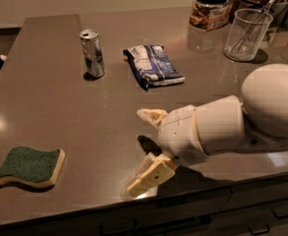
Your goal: Move sponge near redbull can
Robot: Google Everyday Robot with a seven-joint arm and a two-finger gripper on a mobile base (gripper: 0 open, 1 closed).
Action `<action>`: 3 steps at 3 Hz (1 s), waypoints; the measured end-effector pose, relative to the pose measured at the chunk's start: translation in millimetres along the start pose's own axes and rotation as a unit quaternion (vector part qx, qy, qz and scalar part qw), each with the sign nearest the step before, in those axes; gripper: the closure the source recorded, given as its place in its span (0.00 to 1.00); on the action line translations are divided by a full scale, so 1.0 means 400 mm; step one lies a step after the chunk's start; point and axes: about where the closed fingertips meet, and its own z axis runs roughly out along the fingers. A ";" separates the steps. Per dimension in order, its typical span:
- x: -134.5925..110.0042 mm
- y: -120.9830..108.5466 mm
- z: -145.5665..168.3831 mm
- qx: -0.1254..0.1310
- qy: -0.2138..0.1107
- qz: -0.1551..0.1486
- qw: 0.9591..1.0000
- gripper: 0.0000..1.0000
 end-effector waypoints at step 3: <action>-0.068 0.065 0.231 -0.060 -0.056 -0.022 0.996 0.00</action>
Offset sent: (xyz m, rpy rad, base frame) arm -0.0151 0.1064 -0.0392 0.1420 0.0337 0.1633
